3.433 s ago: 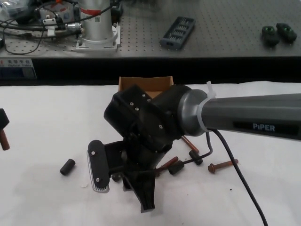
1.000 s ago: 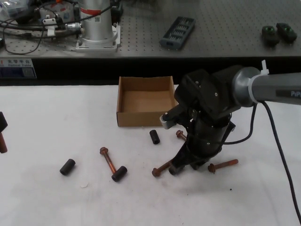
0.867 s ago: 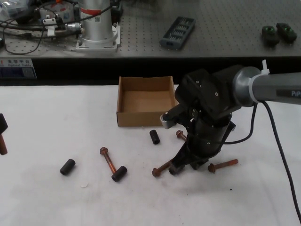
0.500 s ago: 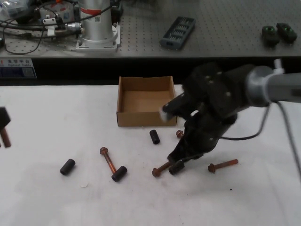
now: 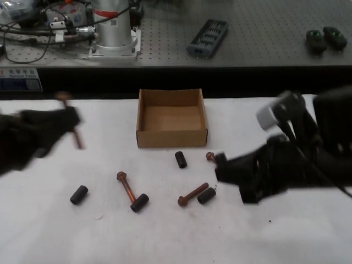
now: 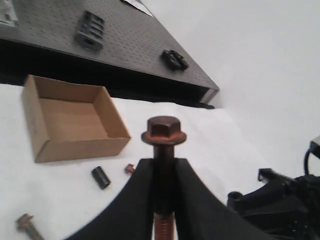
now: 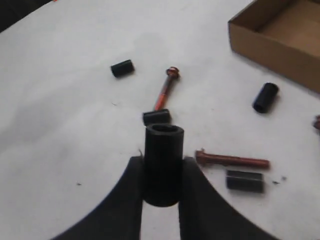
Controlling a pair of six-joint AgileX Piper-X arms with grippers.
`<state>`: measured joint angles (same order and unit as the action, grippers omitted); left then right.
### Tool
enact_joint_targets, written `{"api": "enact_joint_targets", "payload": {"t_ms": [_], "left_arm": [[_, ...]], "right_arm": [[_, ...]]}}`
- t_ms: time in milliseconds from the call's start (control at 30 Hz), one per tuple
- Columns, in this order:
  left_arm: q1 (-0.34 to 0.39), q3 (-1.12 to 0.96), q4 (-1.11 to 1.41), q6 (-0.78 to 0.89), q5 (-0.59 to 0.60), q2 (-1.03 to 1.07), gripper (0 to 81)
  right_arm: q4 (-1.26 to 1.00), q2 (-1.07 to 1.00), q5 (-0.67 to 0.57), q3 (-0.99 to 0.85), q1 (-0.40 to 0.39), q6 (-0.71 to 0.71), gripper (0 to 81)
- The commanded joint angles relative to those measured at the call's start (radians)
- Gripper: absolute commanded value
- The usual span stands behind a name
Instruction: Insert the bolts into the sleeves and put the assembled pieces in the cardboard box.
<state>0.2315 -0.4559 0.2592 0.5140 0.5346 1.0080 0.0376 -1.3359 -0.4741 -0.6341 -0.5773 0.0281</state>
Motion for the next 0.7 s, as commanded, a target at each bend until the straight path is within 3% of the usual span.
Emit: {"api": "enact_joint_targets", "payload": {"t_ms": [0, 167, 333, 667], "left_arm": [[0.092, -0.008, 0.122, 0.026, -0.005, 0.061, 0.6], [0.224, -0.01, 0.184, -0.006, -0.138, 0.149, 0.6], [0.294, -0.043, 0.225, -0.009, -0.134, 0.238, 0.6], [0.322, -0.122, 0.324, -0.069, -0.134, 0.291, 0.6]], "right_arm": [[-0.209, 0.007, -0.174, 0.108, 0.009, -0.143, 1.3], [-0.367, 0.006, -0.29, 0.18, 0.007, -0.2, 1.3], [-0.453, 0.006, -0.38, 0.204, 0.007, -0.196, 1.3], [-0.499, 0.006, -0.442, 0.213, 0.007, -0.192, 1.3]]}}
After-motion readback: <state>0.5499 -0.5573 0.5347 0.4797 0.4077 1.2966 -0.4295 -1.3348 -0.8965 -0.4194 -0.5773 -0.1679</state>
